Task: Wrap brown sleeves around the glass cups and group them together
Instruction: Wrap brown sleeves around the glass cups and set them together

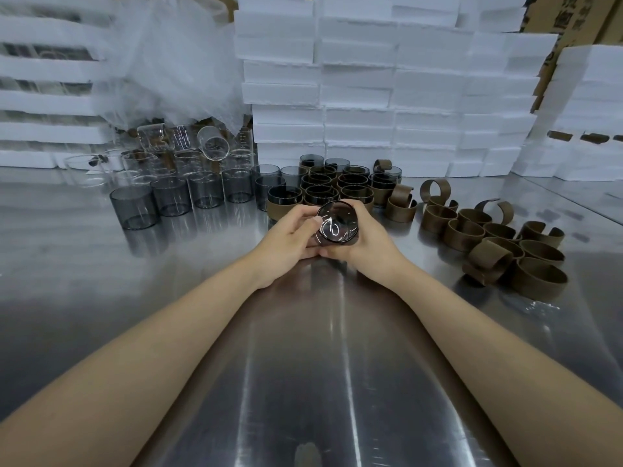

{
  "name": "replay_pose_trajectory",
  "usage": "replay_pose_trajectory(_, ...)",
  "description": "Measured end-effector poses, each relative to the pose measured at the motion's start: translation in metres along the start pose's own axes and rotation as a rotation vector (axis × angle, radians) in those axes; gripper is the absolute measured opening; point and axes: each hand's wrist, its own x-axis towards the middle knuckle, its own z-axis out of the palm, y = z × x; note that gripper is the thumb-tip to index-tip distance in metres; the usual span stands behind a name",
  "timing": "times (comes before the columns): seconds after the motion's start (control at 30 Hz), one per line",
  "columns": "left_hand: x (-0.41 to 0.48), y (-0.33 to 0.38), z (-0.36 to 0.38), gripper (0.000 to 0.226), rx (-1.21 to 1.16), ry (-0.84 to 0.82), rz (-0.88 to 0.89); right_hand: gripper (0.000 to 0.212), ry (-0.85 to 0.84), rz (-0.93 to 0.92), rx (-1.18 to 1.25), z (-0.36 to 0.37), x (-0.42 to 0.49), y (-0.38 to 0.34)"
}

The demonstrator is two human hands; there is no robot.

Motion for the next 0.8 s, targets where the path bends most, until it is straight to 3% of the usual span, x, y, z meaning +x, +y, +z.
replay_pose_trajectory(0.27,0.002,-0.001,-0.002,0.014,-0.060,-0.011,0.006,0.072,-0.027,-0.116,-0.060,0.002,-0.003,-0.003)
replay_pose_trajectory(0.53,0.004,0.000,-0.001,0.036,-0.034,0.059,-0.009,0.069,-0.019,-0.312,-0.208,0.002,-0.004,-0.011)
replay_pose_trajectory(0.67,0.000,0.002,-0.002,0.062,0.103,0.086,0.035,0.064,-0.034,-0.316,-0.255,0.003,-0.004,-0.014)
replay_pose_trajectory(0.8,0.000,0.001,-0.003,0.061,0.181,0.095,0.056,0.069,-0.053,-0.281,-0.302,0.002,-0.004,-0.016)
